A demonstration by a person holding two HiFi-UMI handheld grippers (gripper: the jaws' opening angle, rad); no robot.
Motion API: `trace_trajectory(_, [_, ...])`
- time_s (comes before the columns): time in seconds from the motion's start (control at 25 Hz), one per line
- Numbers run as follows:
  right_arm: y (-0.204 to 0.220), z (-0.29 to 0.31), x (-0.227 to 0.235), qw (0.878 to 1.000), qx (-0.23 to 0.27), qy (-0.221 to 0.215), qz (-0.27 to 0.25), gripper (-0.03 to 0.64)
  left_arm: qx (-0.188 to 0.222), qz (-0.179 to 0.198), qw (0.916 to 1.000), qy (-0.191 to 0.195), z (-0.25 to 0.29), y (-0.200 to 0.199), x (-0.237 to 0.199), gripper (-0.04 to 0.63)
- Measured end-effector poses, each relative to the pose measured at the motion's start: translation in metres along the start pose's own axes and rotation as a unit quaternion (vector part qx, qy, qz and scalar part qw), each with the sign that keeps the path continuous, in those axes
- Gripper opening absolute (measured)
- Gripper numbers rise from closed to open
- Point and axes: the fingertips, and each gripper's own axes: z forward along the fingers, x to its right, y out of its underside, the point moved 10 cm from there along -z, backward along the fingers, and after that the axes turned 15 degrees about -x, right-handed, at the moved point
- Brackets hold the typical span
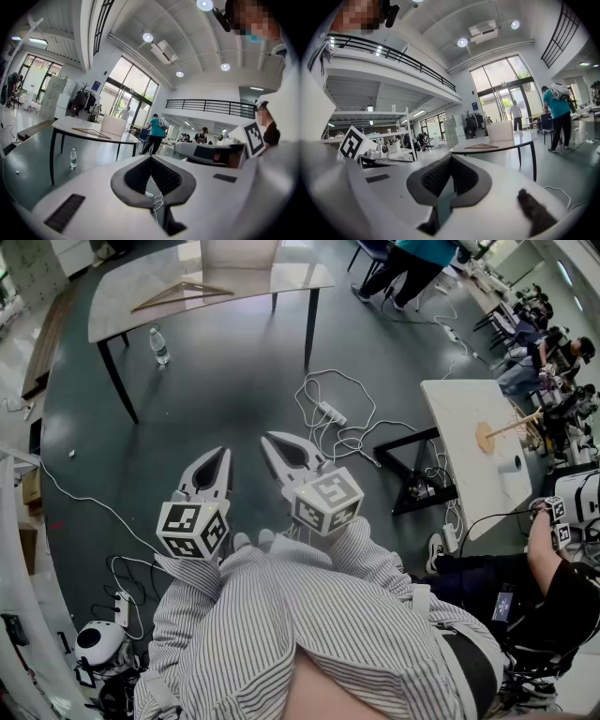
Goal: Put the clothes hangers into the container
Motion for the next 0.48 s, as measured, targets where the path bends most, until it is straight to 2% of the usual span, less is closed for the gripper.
trace_trajectory(0.24, [-0.005,0.008,0.003,1.000,-0.009,-0.002,-0.006,0.011,0.009,0.010,0.9999,-0.005,0.010,-0.018,0.002,0.009])
trace_trajectory(0.48, [-0.001,0.014,-0.007,1.000,-0.019,-0.010,-0.009,0.011,0.007,0.006,0.9998,-0.015,0.006,-0.014,-0.001,0.009])
